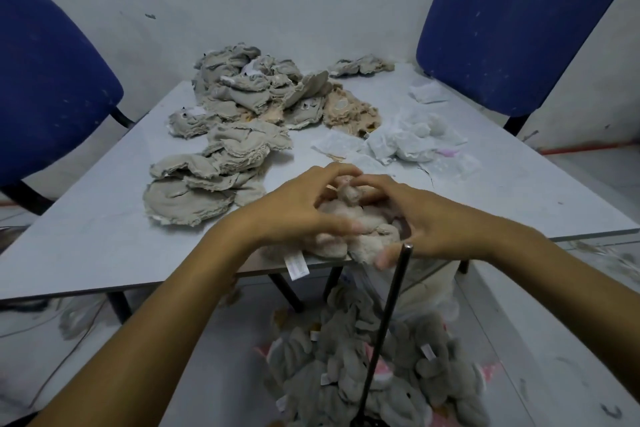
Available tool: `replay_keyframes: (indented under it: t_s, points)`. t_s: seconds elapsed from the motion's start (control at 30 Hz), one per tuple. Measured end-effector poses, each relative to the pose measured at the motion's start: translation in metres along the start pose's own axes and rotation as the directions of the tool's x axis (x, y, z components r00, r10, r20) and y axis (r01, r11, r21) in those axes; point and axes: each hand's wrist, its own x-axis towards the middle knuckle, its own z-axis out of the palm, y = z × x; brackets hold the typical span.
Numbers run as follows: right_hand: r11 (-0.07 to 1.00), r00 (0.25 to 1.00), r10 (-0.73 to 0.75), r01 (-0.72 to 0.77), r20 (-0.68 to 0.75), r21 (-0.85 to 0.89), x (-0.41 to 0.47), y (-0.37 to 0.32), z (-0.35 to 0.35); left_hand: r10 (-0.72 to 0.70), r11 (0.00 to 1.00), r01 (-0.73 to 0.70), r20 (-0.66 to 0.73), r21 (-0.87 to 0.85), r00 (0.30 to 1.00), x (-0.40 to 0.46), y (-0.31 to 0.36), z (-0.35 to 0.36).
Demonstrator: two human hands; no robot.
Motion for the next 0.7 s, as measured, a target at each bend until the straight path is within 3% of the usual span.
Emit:
replay_keyframes:
  t_s: [0.07, 0.13, 0.23, 0.33, 0.43, 0.53, 0.6, 0.7]
  points:
    - [0.998, 0.998, -0.059, 0.060, 0.031, -0.028, -0.004, 0.003, -0.001, -0.049, 0.977, 0.018, 0.142, 0.212, 0.989, -0.002, 0.001, 0.002]
    - [0.991, 0.991, -0.132, 0.131, -0.027, -0.024, -0.007, 0.003, 0.002, -0.050, 0.950, -0.009, 0.181, 0.312, 0.982, -0.005, 0.000, 0.009]
    - [0.983, 0.971, -0.184, 0.185, -0.151, -0.007, -0.015, 0.000, 0.007, 0.096, 0.934, -0.133, 0.126, 0.330, 0.987, -0.009, 0.003, 0.009]
    - [0.961, 0.920, -0.146, 0.219, -0.364, 0.169, -0.017, -0.011, 0.008, 0.257, 0.903, -0.229, -0.029, 0.364, 0.966, -0.014, 0.006, -0.003]
    - [0.953, 0.816, -0.063, 0.219, -0.574, 0.207, -0.012, -0.025, 0.001, 0.225, 0.972, -0.200, -0.244, 0.125, 0.943, -0.017, 0.014, -0.001]
    - [0.977, 0.624, -0.154, -0.020, -0.766, -0.213, -0.013, -0.030, -0.002, 0.046, 0.980, -0.123, -0.423, -0.156, 0.905, -0.009, 0.021, 0.006]
    - [0.926, 0.526, -0.222, -0.149, -0.821, -0.346, -0.017, -0.034, 0.004, -0.094, 0.920, -0.086, -0.428, -0.382, 0.899, -0.004, 0.024, 0.007]
    - [0.921, 0.531, -0.228, -0.155, -0.816, -0.358, -0.019, -0.037, 0.014, -0.262, 0.699, -0.092, -0.374, -0.709, 0.890, 0.001, 0.027, 0.010]
